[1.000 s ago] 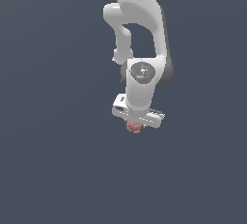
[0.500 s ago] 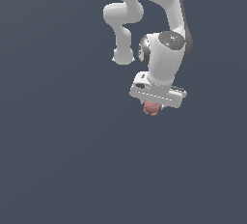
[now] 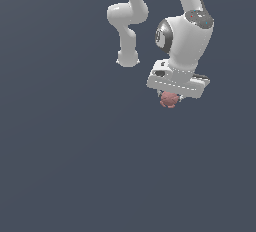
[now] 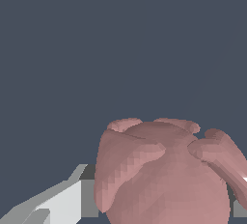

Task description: Pick up the object and move it to a goal position.

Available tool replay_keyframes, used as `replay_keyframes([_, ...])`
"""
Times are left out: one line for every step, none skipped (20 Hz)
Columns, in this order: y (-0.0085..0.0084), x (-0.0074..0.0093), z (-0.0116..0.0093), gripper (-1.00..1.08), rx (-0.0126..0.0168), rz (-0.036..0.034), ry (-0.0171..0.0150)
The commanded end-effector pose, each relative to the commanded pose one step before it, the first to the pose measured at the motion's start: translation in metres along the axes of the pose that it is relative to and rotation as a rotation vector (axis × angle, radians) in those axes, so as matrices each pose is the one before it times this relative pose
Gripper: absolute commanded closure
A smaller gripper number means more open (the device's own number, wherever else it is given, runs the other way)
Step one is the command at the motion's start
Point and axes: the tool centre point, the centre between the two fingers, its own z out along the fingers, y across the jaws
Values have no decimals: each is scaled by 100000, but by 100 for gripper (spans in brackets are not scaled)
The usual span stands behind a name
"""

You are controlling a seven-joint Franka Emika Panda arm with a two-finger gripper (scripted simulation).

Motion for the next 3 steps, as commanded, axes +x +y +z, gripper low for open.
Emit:
replay_keyframes([-360, -468, -431, 108, -51, 175, -51])
replay_keyframes([-74, -58, -70, 108, 38, 2, -31])
replay_keyframes([-27, -19, -22, 108, 0, 0, 0])
